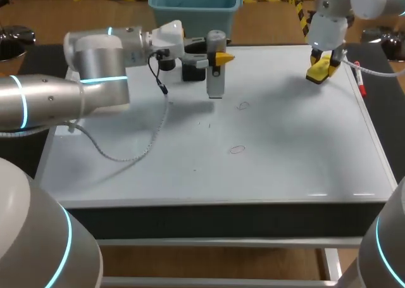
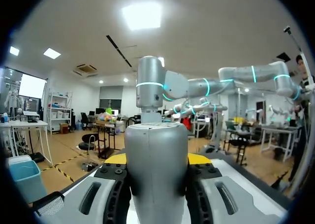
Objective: Pick up the inspection probe, press it on each red-marked spot on the whiteboard one by one, put down the probe, pick up the eraser, and wipe off all the red marks.
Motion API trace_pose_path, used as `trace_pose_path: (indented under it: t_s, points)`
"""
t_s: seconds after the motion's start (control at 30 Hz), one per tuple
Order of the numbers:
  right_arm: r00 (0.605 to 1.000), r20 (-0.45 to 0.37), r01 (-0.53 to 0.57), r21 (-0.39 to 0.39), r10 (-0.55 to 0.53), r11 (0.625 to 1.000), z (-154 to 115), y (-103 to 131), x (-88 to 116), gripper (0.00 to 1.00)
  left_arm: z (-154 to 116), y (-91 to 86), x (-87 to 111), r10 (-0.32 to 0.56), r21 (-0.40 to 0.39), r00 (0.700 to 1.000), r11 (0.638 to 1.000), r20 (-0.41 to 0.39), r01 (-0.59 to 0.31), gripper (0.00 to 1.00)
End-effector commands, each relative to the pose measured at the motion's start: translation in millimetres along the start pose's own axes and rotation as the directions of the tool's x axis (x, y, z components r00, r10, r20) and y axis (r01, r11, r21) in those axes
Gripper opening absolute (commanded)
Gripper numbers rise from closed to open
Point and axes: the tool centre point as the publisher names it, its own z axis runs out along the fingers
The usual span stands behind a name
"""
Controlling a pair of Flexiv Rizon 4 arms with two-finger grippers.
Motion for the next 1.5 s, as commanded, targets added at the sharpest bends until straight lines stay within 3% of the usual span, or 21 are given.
trace_pose_path:
  t_s: [0.03,0.5,0.9,1.5]
  points:
    - [1.0,-0.002,0.001,0.002,-0.001,1.0,-1.1,-0.3,0.6,0.0,13.0,5.0,5.4,0.009,-0.002,0.999,1.0,0.035,-0.009,0.0]
    - [1.0,-0.002,0.001,0.002,-0.001,1.0,-1.1,-0.3,0.6,0.0,45.5,15.4,1.7,0.006,0.036,0.999,0.999,-0.053,-0.004,0.0]
    - [1.0,-0.002,0.001,0.002,-0.001,1.0,-1.1,-0.3,0.6,0.0,54.4,21.3,-1.8,0.012,0.084,0.993,0.996,-0.117,-0.002,0.0]
    - [1.0,-0.002,0.001,0.002,-0.001,1.0,-1.1,-0.3,0.6,0.0,73.3,29.7,-0.9,-0.017,0.06,0.988,0.998,-0.154,0.027,0.0]
